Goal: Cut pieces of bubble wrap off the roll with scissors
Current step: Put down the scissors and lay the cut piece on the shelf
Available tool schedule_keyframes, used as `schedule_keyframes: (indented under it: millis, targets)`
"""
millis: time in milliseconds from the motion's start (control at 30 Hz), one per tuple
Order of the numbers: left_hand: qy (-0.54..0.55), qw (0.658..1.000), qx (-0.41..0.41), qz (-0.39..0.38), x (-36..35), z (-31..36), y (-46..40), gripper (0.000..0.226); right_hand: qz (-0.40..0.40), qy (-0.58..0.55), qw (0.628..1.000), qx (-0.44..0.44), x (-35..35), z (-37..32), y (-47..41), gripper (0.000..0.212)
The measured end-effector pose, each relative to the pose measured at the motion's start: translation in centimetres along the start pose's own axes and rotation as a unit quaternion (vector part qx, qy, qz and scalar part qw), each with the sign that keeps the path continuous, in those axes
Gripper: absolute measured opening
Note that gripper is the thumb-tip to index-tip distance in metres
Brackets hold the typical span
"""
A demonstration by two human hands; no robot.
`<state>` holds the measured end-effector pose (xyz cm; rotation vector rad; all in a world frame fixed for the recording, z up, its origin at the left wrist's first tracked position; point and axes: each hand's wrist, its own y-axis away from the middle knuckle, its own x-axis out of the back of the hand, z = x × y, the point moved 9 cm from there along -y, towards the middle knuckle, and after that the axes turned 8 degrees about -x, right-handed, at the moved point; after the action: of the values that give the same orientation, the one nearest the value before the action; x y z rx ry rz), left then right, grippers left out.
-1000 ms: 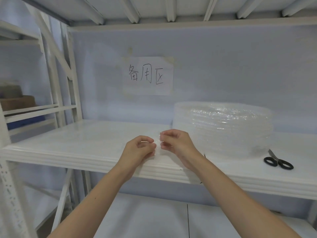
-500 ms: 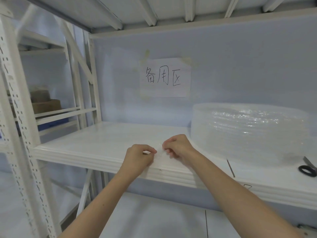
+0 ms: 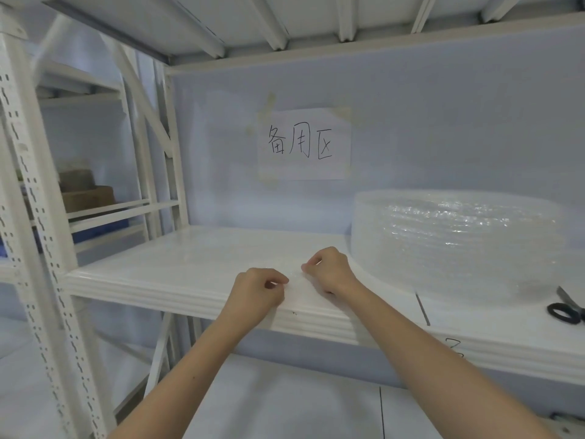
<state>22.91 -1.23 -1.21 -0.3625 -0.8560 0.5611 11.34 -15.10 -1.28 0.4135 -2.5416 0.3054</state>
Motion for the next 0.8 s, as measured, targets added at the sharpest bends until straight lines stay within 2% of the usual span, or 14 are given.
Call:
schedule_keyframes:
  millis: [133,300,400,467,533,667,733,800]
  targets:
    - [0.034,0.999,0.012,0.030,0.7,0.5,0.2,0.020,0.002,-0.002,0.999,0.046,2.9,-0.2,2.1,0.020]
    - [0.069,0.997,-0.003,0.035,-0.8,3.2,0.1,0.017,0.000,-0.019,0.998,0.059,7.7,1.0,6.4,0.018]
    - [0.099,0.995,-0.020,0.016,-3.4,6.2,-0.1,0.015,0.030,0.007,0.997,0.075,11.7,2.5,9.3,0.023]
    - [0.120,0.992,-0.032,-0.004,-5.7,8.3,-0.3,0.015,0.070,0.031,0.994,0.075,15.1,4.4,10.5,0.034]
    - [0.145,0.989,-0.038,-0.021,-8.0,10.3,-0.4,0.014,0.132,0.063,0.987,0.062,19.0,6.6,11.5,0.043]
    - [0.182,0.981,-0.047,-0.056,-12.5,13.7,-0.5,0.015,0.262,0.157,0.952,-0.004,27.5,10.5,13.4,0.040]
    - [0.185,0.979,-0.050,-0.075,-14.5,14.9,-0.6,0.018,0.279,0.231,0.930,-0.060,30.4,12.8,13.5,0.030]
    - [0.184,0.978,-0.049,-0.086,-16.0,15.8,-0.7,0.023,0.263,0.288,0.914,-0.112,31.8,15.1,13.0,0.025]
